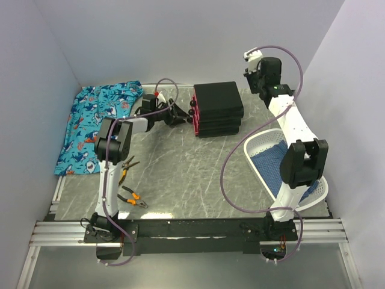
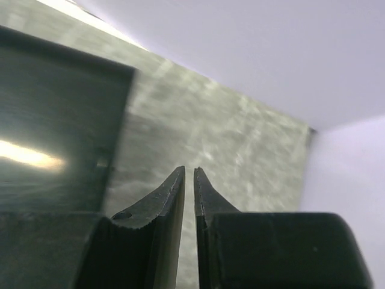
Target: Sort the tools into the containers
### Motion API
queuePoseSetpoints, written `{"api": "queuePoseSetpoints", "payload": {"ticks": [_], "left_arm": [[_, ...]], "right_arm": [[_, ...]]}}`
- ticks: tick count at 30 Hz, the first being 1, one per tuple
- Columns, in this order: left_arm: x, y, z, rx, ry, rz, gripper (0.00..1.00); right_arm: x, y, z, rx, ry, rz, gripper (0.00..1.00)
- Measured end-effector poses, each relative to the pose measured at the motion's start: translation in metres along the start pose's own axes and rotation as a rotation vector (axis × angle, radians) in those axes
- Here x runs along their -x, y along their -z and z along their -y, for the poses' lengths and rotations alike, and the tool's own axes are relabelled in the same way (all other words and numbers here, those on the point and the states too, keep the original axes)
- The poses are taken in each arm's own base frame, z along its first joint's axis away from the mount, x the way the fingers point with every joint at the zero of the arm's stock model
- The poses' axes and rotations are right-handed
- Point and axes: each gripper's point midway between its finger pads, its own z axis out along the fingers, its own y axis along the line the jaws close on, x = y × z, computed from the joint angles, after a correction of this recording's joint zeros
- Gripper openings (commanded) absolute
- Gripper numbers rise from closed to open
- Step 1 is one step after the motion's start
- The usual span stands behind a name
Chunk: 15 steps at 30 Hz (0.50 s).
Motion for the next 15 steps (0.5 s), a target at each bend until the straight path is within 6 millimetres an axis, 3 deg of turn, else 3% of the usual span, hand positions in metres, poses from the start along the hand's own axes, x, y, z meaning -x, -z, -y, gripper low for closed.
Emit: {"api": "queuePoseSetpoints", "payload": {"ticks": [5,7,12,14,15], "left_arm": [[-0.010,-0.009,-0.007,-0.024,0.035,-0.026,0.61],[-0.014,-0.012,-0.010,-0.032,0.053,-0.034,0.58],[-0.019,-0.020,-0.010,-0.075,0.066,-0.044,0.44],[-0.021,-0.022,-0.009,-0.095,0.064,-0.048,0.40],[-0.021,-0.023,-0.008,-0.103,0.059,-0.050,0.33]], "right_arm": [[0.016,0.006,-0.032,0.126,-0.007,0.043,0.19],[0.019,0.009,-0.060,0.196,0.010,0.040,0.19],[0.027,0.017,-0.104,0.311,0.047,0.050,0.19],[0.026,0.019,-0.113,0.337,0.055,0.046,0.19],[0.025,0.020,-0.116,0.348,0.059,0.042,0.19]]}}
